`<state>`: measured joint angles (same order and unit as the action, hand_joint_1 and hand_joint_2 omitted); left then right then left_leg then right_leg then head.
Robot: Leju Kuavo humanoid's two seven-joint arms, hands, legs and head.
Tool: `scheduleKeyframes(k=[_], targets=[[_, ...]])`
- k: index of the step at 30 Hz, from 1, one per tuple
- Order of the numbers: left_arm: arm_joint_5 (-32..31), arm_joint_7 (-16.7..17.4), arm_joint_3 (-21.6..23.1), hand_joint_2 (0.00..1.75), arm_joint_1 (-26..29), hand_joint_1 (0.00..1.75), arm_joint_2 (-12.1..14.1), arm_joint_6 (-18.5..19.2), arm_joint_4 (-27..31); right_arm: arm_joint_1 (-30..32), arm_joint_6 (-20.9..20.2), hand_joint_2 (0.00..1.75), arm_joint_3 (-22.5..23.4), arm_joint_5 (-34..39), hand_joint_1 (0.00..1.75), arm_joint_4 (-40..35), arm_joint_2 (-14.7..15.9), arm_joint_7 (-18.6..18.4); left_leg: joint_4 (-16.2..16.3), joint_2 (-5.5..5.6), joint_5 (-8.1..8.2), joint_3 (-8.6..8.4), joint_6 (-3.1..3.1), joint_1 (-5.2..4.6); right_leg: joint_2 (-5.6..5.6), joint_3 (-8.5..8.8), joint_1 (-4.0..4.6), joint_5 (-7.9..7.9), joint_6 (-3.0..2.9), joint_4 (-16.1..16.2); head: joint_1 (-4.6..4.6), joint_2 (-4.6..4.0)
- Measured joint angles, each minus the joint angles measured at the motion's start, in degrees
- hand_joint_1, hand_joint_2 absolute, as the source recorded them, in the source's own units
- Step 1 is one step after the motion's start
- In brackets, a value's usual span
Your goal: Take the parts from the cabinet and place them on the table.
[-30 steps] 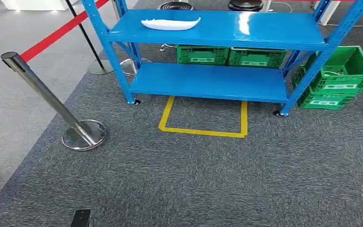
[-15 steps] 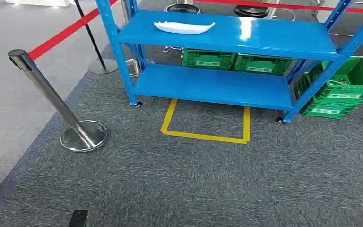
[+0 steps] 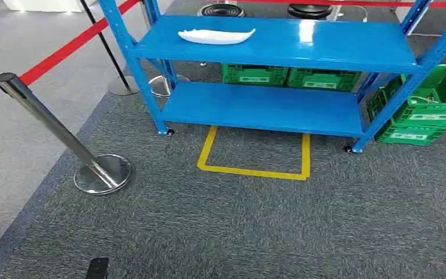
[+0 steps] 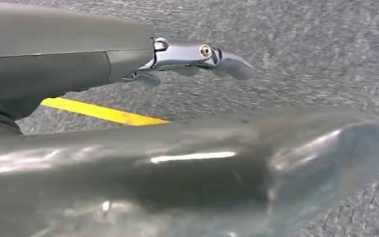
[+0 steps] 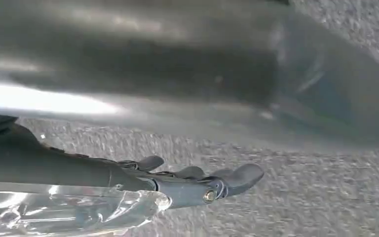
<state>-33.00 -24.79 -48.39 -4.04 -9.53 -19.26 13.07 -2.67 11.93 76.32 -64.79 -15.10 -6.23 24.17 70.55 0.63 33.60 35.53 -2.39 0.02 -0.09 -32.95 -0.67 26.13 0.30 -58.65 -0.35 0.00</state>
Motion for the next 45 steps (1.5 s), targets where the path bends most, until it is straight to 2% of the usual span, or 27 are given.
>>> scheduleKeyframes(k=[2,3,6,7,8,12,13,14,15,17,19,22,23,27,28,29,31,32,33,34,36,38,39,42,43,44,45], targets=[[0.04,0.0,-0.04,0.0,0.24,0.0,0.0,0.09,0.0,0.05,-0.02,0.0,0.0,0.0,0.0,0.0,0.0,0.0,4.41,0.0,2.23,4.04,-0.21,0.08,0.08,0.88,-0.02,0.78,-0.03,0.0,0.0,0.0],[0.02,0.02,-0.09,0.0,0.32,0.0,0.0,0.09,0.0,0.13,-0.02,0.0,0.0,0.0,0.0,0.0,0.0,0.0,3.67,-0.01,1.15,4.4,-0.22,0.11,0.15,1.42,-0.05,1.15,0.03,0.0,-0.02,0.0],[-0.02,0.02,-0.2,0.0,0.26,0.0,0.09,0.09,0.02,0.04,-0.22,0.0,0.0,0.02,0.0,0.02,-0.02,0.0,-8.95,-0.06,-9.03,0.66,0.07,0.11,0.29,3.72,-0.23,2.74,0.61,0.07,0.0,0.0],[-0.04,0.04,-0.31,0.0,0.3,0.0,0.09,0.09,0.0,-0.05,-0.31,0.0,0.02,0.11,0.0,0.02,0.0,0.0,-12.27,-0.26,-10.7,0.13,0.22,0.11,0.34,4.05,0.0,3.27,0.98,-0.04,-0.07,0.0],[-0.07,0.13,-0.37,0.0,0.12,0.0,0.07,0.07,0.0,-0.09,-0.33,0.0,0.0,0.2,0.0,0.0,0.02,-0.04,-12.9,-0.47,-9.16,-0.1,0.72,0.01,0.5,3.52,0.21,3.76,1.42,0.05,-0.37,0.0],[-0.15,0.37,-0.44,0.0,0.26,0.0,0.13,-0.04,0.02,-0.18,-0.31,0.0,0.02,0.37,0.0,0.0,0.04,-0.26,-13.61,-0.23,-9.57,-1.77,2.56,0.3,0.42,5.37,0.04,4.47,2.89,0.46,-0.09,0.0],[-0.17,0.37,-0.46,0.0,0.22,0.0,0.13,-0.04,0.02,-0.26,-0.31,0.0,0.02,0.4,0.0,0.02,0.02,-0.24,-13.66,-0.37,-9.22,-2.4,2.96,0.25,0.4,4.5,0.09,4.78,2.9,-2.15,0.07,-0.02],[-0.17,0.37,-0.48,0.0,0.07,0.0,0.11,-0.04,0.02,-0.37,-0.33,0.0,0.02,0.4,0.0,0.04,-0.04,-0.24,-13.66,-0.37,-8.87,-2.64,3.2,0.24,0.41,2.0,0.11,5.47,3.03,-6.52,0.31,0.0],[-0.17,0.37,-0.48,0.0,-0.06,0.0,0.11,-0.02,0.02,-0.4,-0.33,0.0,0.0,0.37,0.0,0.07,-0.04,-0.24,-13.65,-0.37,-8.48,-2.85,3.36,0.16,0.4,-1.35,0.09,7.52,3.13,-11.72,0.28,0.0],[-0.24,0.39,-0.48,0.0,0.07,0.0,0.04,-0.02,0.0,-0.18,-0.33,0.0,0.02,0.44,0.0,0.07,-0.04,-0.26,-13.65,-0.31,-7.67,-3.57,3.42,0.06,0.42,-5.9,0.15,10.94,3.24,-17.46,0.41,0.0],[-0.22,0.42,-0.5,0.0,0.28,0.0,0.07,-0.04,0.0,0.01,-0.33,0.0,0.09,0.5,0.0,0.07,-0.02,-0.26,-13.65,-0.26,-6.68,-4.88,3.29,0.06,0.4,-6.29,0.16,8.65,3.09,-14.51,0.44,-0.02],[-0.24,0.44,-0.55,0.0,0.24,0.0,0.02,-0.04,0.02,-0.01,-0.33,0.0,0.09,0.48,0.0,0.07,-0.02,-0.26,-13.66,-0.33,-4.84,-6.93,2.52,0.06,-0.08,-2.92,0.12,-2.08,2.78,-1.51,0.5,-0.02],[-0.24,0.5,-0.52,0.0,0.09,0.0,0.04,-0.04,0.02,-0.1,-0.35,0.0,0.07,0.48,0.0,0.07,-0.02,-0.28,-13.33,-0.25,-4.45,-7.33,2.14,-0.18,-0.14,-3.11,0.31,-0.28,2.25,-1.21,0.44,0.0],[-0.26,0.7,-0.52,0.0,-0.03,0.0,0.09,-0.04,0.02,-0.07,-0.37,0.0,0.13,0.81,0.0,0.11,-0.04,-0.26,-13.58,-0.33,-4.09,-8.02,1.12,-0.18,0.48,-1.87,0.11,-0.65,0.73,-1.18,0.35,0.0],[-0.26,0.72,-0.52,0.0,-0.08,0.0,0.15,-0.04,0.02,-0.04,-0.39,0.0,0.13,0.96,0.0,0.13,0.02,-0.18,-11.95,-0.34,-4.47,-7.42,0.85,-0.2,0.62,-1.34,0.05,-0.49,0.46,-0.85,0.44,-0.02],[-0.26,0.72,-0.52,0.0,-0.3,0.0,0.13,-0.04,0.02,-0.13,-0.37,0.0,0.13,1.07,0.0,0.13,0.07,-0.09,-7.99,-0.36,-4.51,-5.11,0.38,-0.1,0.69,-0.85,0.01,-0.26,0.12,-0.64,-0.02,0.0],[-0.26,0.72,-0.52,0.0,-0.31,0.0,0.13,-0.02,0.02,-0.23,-0.37,0.0,0.13,1.16,0.0,0.13,0.11,-0.02,-0.04,-0.37,-1.82,0.41,-0.14,0.06,1.14,-0.47,0.03,0.14,-0.2,-0.47,0.02,0.0],[-0.26,0.72,-0.52,0.0,-0.13,0.0,0.13,-0.02,0.02,-0.23,-0.37,0.0,0.13,1.18,0.0,0.13,0.11,0.0,3.77,-0.37,1.17,3.49,-0.22,0.05,1.62,-0.17,0.03,0.52,-0.29,-0.47,0.0,-0.02],[-0.24,0.72,-0.55,0.0,0.08,0.0,0.13,0.0,0.0,-0.14,-0.39,0.0,0.13,1.16,0.0,0.13,0.11,0.0,4.87,-0.37,2.27,5.01,-0.25,0.05,2.1,0.21,0.04,0.82,-0.31,-0.47,0.04,0.0],[-0.24,0.72,-0.55,0.0,0.25,0.0,0.13,0.0,0.0,-0.04,-0.39,0.0,0.13,1.16,0.0,0.13,0.11,0.0,3.92,-0.36,1.45,5.46,-0.19,0.04,2.78,0.77,0.08,1.22,-0.27,-0.47,0.0,-0.02],[-0.24,0.72,-0.55,0.0,0.22,0.0,0.13,0.04,0.0,-0.03,-0.39,0.0,0.13,1.16,0.0,0.13,0.11,0.0,-3.3,-0.09,-4.46,3.44,0.43,-0.06,4.04,1.95,0.18,1.92,-0.16,-0.43,0.02,0.0],[-0.24,0.74,-0.55,0.0,0.25,0.0,0.22,0.04,0.0,-0.14,-0.42,0.0,0.13,1.2,0.0,0.15,0.04,0.02,-11.56,2.81,-11.3,0.78,1.43,-0.14,5.06,1.98,0.1,2.48,0.1,-0.24,0.06,-0.02],[-0.24,0.72,-0.55,0.0,0.27,0.0,0.2,0.09,0.0,-0.34,-0.46,0.0,0.13,1.27,0.0,0.15,0.07,0.09,-13.12,3.47,-9.54,0.64,1.82,-0.52,6.11,2.4,0.32,2.88,0.53,-0.46,-0.22,0.0],[-0.28,0.7,-0.57,0.0,0.31,0.0,-0.02,0.22,0.02,0.04,-0.63,0.0,0.17,1.73,0.0,0.15,0.06,0.18,-14.1,2.42,-10.01,-0.39,2.63,-0.42,7.0,3.3,0.5,2.53,1.5,-0.07,0.13,-0.02],[-0.37,0.68,-0.57,0.0,0.22,0.0,-0.09,0.22,0.0,0.19,-0.77,0.0,0.24,1.92,0.0,0.11,0.28,0.17,-14.24,1.91,-10.41,-1.01,2.94,-0.18,6.25,2.92,0.55,3.28,1.69,-0.3,0.0,0.0],[-0.44,0.66,-0.59,0.0,0.2,0.0,-0.09,0.22,0.02,0.14,-0.83,0.0,0.26,2.08,0.0,0.13,0.22,0.24,-14.27,1.24,-9.96,-1.78,3.39,-0.21,2.98,2.58,0.89,4.19,1.97,-2.11,0.58,0.0],[-0.46,0.66,-0.59,0.0,0.26,0.0,-0.13,0.22,0.02,-0.14,-1.01,0.0,0.28,2.16,0.0,0.13,0.2,0.24,-14.26,0.64,-9.61,-2.14,3.69,-0.26,1.54,0.5,0.84,5.47,2.14,-5.82,0.87,-0.02]])
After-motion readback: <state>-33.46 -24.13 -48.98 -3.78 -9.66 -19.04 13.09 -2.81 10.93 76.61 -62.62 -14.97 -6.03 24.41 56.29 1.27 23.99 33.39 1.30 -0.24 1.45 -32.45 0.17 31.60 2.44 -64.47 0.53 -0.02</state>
